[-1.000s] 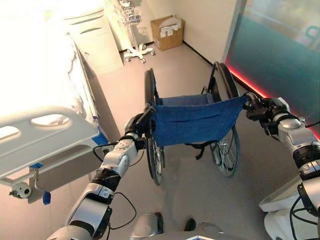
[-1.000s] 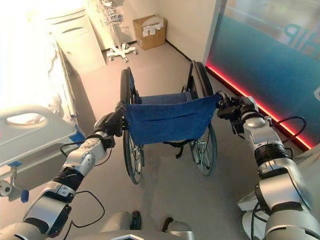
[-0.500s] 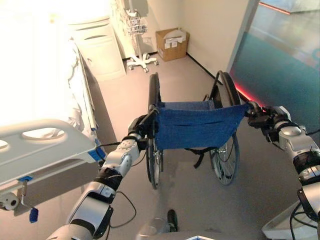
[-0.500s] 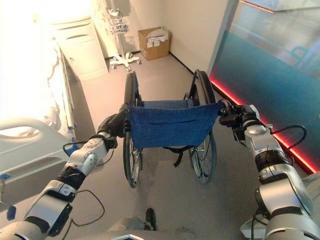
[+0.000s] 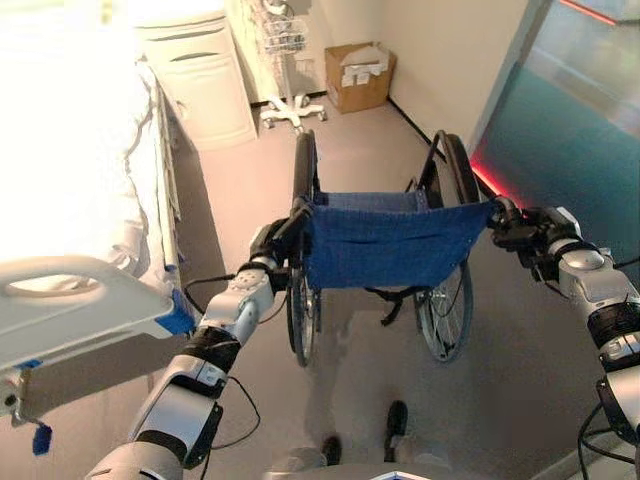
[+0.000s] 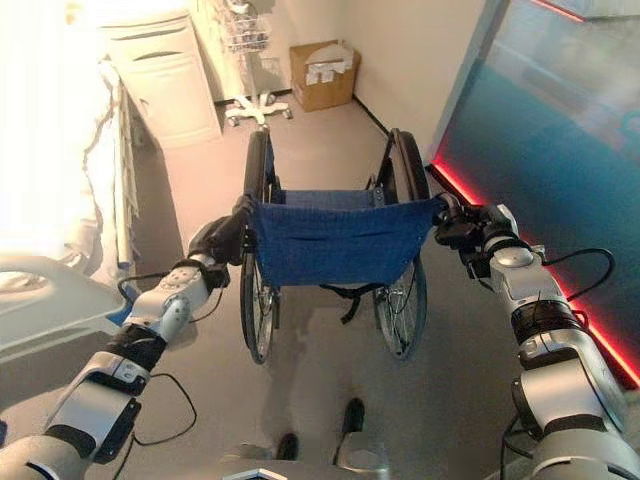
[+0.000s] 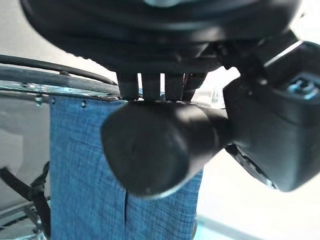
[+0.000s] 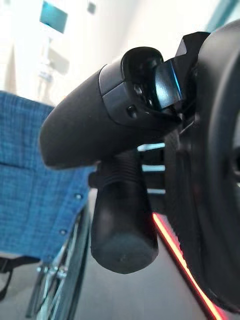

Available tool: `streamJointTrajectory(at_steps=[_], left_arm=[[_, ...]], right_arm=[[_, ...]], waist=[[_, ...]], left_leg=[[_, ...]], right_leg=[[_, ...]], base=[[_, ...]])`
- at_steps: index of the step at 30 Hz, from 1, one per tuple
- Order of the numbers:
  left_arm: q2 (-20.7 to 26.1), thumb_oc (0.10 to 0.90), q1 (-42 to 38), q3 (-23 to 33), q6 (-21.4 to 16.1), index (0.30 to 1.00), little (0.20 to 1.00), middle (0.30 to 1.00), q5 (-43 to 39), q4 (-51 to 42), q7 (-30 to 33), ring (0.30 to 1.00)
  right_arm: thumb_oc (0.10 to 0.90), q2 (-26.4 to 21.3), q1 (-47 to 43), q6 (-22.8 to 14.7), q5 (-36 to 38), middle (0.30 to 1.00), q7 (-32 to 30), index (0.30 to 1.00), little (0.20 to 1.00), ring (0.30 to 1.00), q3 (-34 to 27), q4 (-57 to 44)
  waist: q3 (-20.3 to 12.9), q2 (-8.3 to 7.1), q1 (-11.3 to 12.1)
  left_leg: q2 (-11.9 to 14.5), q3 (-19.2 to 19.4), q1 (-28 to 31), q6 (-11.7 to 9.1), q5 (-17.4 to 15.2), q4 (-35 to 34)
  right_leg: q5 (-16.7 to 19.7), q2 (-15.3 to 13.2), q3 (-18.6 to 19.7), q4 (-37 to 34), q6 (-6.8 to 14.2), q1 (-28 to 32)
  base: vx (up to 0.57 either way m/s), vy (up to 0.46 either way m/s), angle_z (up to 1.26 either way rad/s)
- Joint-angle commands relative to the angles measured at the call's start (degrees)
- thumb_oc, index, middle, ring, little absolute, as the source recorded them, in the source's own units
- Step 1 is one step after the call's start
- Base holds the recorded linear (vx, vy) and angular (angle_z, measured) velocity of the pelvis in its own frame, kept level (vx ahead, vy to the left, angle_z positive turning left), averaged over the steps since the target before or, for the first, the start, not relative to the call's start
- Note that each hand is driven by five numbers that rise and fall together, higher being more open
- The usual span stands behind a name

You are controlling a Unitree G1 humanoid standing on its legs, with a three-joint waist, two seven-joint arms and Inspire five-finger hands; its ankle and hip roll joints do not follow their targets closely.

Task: Push the wheelchair next to the bed

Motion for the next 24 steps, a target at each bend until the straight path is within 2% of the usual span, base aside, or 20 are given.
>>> streamJointTrajectory(at_steps=[1, 4, 7, 9, 11, 12, 13, 14, 15, 16, 17, 18, 19, 21, 22, 23, 24], left_arm=[[4.6, 0.4, 3.4, -1.3, -6.3, 0.3, 0.3, 0.3, 3.0, -2.9, -1.8, 0.3], [4.2, 0.4, 4.2, -1.1, -6.3, 0.3, 0.3, 0.3, 3.6, -3.1, -2.1, 0.3], [5.1, 0.4, 4.6, -0.5, -5.6, 0.3, 0.3, 0.3, 2.4, -3.6, -1.2, 0.3], [5.5, 0.4, 4.5, -0.3, -5.4, 0.3, 0.3, 0.3, 2.0, -3.6, -0.7, 0.3], [5.7, 0.4, 4.5, -0.2, -5.6, 0.3, 0.3, 0.3, 1.3, -3.7, -0.1, 0.3], [5.6, 0.4, 4.6, -0.1, -5.8, 0.3, 0.3, 0.3, 1.0, -3.9, 0.4, 0.3], [5.6, 0.4, 4.6, 0.0, -5.8, 0.3, 0.3, 0.3, 1.0, -3.9, 0.3, 0.3], [5.2, 0.4, 4.5, 0.1, -6.5, 0.3, 0.3, 0.3, 1.1, -3.7, 0.4, 0.3], [5.0, 0.4, 4.4, 0.1, -6.9, 0.3, 0.3, 0.3, 1.1, -3.9, 0.8, 0.3], [4.9, 0.4, 4.1, 0.2, -7.2, 0.3, 0.3, 0.3, 1.3, -4.1, 0.7, 0.3], [4.8, 0.4, 3.6, 0.2, -7.2, 0.3, 0.3, 0.3, 1.5, -4.2, 0.9, 0.3], [4.5, 0.4, 3.3, 0.3, -7.5, 0.3, 0.3, 0.3, 1.8, -3.9, 0.6, 0.3], [4.2, 0.4, 2.7, 0.4, -8.0, 0.3, 0.3, 0.3, 2.0, -3.0, 0.3, 0.3], [4.5, 0.4, 1.8, 0.6, -8.5, 0.3, 0.3, 0.3, 1.8, -2.0, -0.1, 0.3], [4.8, 0.4, 1.1, 0.8, -8.7, 0.3, 0.3, 0.3, 1.6, -1.4, -0.2, 0.3], [4.8, 0.4, 1.1, 0.8, -8.7, 0.3, 0.3, 0.3, 1.6, -1.4, -0.2, 0.3], [4.8, 0.4, 1.1, 0.6, -9.2, 0.3, 0.3, 0.3, 1.6, -1.1, 0.0, 0.3]], right_arm=[[0.4, 4.1, -11.6, -9.4, 1.8, 0.3, 6.8, 0.3, 0.3, 0.3, 0.3, -3.5], [0.4, 4.2, -11.2, -9.3, 1.8, 0.3, 6.7, 0.3, 0.3, 0.3, 0.3, -3.1], [0.4, 5.0, -11.1, -8.4, 2.0, 0.3, 5.7, 0.3, 0.3, 0.3, 1.5, -4.1], [0.4, 5.2, -11.4, -7.8, 2.2, 0.3, 5.3, 0.3, 0.3, 0.3, 2.3, -4.5], [0.4, 5.4, -11.4, -7.6, 2.6, 0.3, 4.5, 0.3, 0.3, 0.3, 2.9, -5.0], [0.4, 5.3, -11.3, -7.3, 3.0, 0.3, 3.9, 0.3, 0.3, 0.3, 3.3, -5.3], [0.4, 5.3, -11.4, -7.1, 2.9, 0.3, 3.6, 0.3, 0.3, 0.3, 3.3, -5.5], [0.4, 5.2, -11.2, -7.1, 2.6, 0.3, 2.7, 0.3, 0.3, 0.3, 3.5, -5.9], [0.4, 5.2, -11.0, -7.1, 2.8, 0.3, 2.0, 0.3, 0.3, 0.3, 3.6, -6.4], [0.4, 4.9, -10.7, -7.1, 3.1, 0.3, 0.8, 0.3, 0.3, 0.3, 3.6, -7.0], [0.4, 4.7, -10.5, -7.0, 3.2, 0.3, 0.1, 0.3, 0.3, 0.3, 3.4, -7.2], [0.4, 4.5, -10.5, -7.2, 3.3, 0.3, -0.2, 0.3, 0.3, 0.3, 3.3, -7.1], [0.4, 4.6, -10.8, -7.5, 2.8, 0.3, -0.3, 0.3, 0.3, 0.3, 3.1, -6.1], [0.4, 5.3, -12.2, -7.4, 2.0, 0.3, -0.2, 0.3, 0.3, 0.3, 3.4, -4.6], [0.4, 5.7, -13.4, -7.2, 2.0, 0.3, -0.4, 0.3, 0.3, 0.3, 3.8, -3.6], [0.4, 5.7, -13.4, -7.2, 2.0, 0.3, -0.4, 0.3, 0.3, 0.3, 3.8, -3.6], [0.4, 6.1, -14.1, -7.0, 2.2, 0.3, -0.6, 0.3, 0.3, 0.3, 4.2, -3.4]], waist=[[-4.1, -1.2, 5.4], [-4.9, -1.0, 5.3], [-5.3, -0.38, 5.1], [-5.7, 0.03, 4.8], [-6.1, 0.49, 4.4], [-6.3, 0.75, 4.1], [-6.3, 0.59, 3.9], [-5.7, 0.02, 3.7], [-5.1, -0.21, 3.8], [-3.9, -0.51, 4.0], [-3.1, -0.58, 4.0], [-2.4, -0.13, 4.0], [-1.7, -0.1, 4.1], [-1.0, 0.52, 4.6], [-0.6, 1.07, 5.2], [-0.6, 1.07, 5.2], [-0.8, 1.84, 5.9]], left_leg=[[-4.2, 4.6, 7.1, -0.5, -6.4, -2.4], [-4.0, 3.8, 7.6, -1.0, -6.7, -1.1], [-2.0, 5.6, 8.4, -2.5, -7.2, 1.1], [-0.7, 5.9, 8.6, -3.4, -5.8, 2.9], [0.5, 5.8, 8.5, -5.0, -2.5, 6.3], [1.5, 6.2, 8.1, -6.3, 0.4, 9.9], [1.9, 7.0, 7.7, -6.8, 1.9, 12.4], [2.7, 9.3, 4.2, -8.2, 5.0, 22.5], [2.9, 10.3, 1.5, -8.7, 6.0, 27.4], [5.2, 13.2, -3.1, -9.2, 6.7, 33.4], [6.8, 14.2, -5.5, -9.4, 6.6, 34.9], [8.9, 15.6, -6.8, -9.3, 5.7, 34.3], [9.5, 16.3, -8.1, -8.6, 4.8, 32.1], [9.2, 17.9, -8.3, -8.3, 5.2, 25.5], [9.0, 19.5, -8.4, -8.2, 6.1, 18.5], [9.0, 19.5, -8.4, -8.2, 6.1, 18.5], [8.4, 20.3, -9.8, -8.3, 7.4, 11.7]], right_leg=[[7.2, -1.3, 2.6, 1.2, 2.4, -9.5], [5.7, -0.6, 3.2, 2.5, 1.5, -8.0], [2.2, -0.2, 2.0, 6.0, 0.1, -7.0], [0.3, 0.7, 1.9, 7.3, -1.1, -6.4], [-1.6, 2.1, 1.9, 7.8, -2.7, -5.6], [-3.0, 3.1, 1.6, 7.9, -4.1, -4.8], [-3.4, 3.2, 1.3, 7.9, -4.6, -4.5], [-5.3, 3.1, 0.0, 8.3, -6.6, -2.8], [-6.2, 3.0, -0.5, 8.7, -7.5, -1.9], [-7.7, 2.7, -1.9, 9.5, -8.5, -0.4], [-8.3, 2.6, -2.5, 10.0, -8.8, 0.2], [-9.2, 3.1, -2.7, 10.6, -9.0, 1.1], [-9.8, 3.2, -2.6, 10.9, -8.7, 2.3], [-11.1, 4.2, -2.4, 10.9, -8.2, 4.2], [-11.9, 5.4, -2.3, 10.7, -7.9, 5.8], [-11.9, 5.4, -2.3, 10.7, -7.9, 5.8], [-12.7, 6.9, -2.4, 10.3, -7.7, 7.3]], base=[[0.3, -0.229, 0.87], [0.29, -0.267, 0.73], [0.26, -0.287, 0.49], [0.27, -0.311, 0.26], [0.22, -0.268, 0.2], [0.14, -0.205, 0.17], [0.18, -0.324, 0.31], [0.15, -0.303, 0.45], [0.18, -0.393, 0.56], [0.14, -0.294, 0.55], [0.12, -0.237, 0.46], [0.17, -0.153, 0.32], [0.21, -0.082, 0.12], [0.26, -0.031, -0.01], [0.2, -0.009, 0.11], [0.29, 0.006, 0.15], [0.33, 0.012, 0.11]])
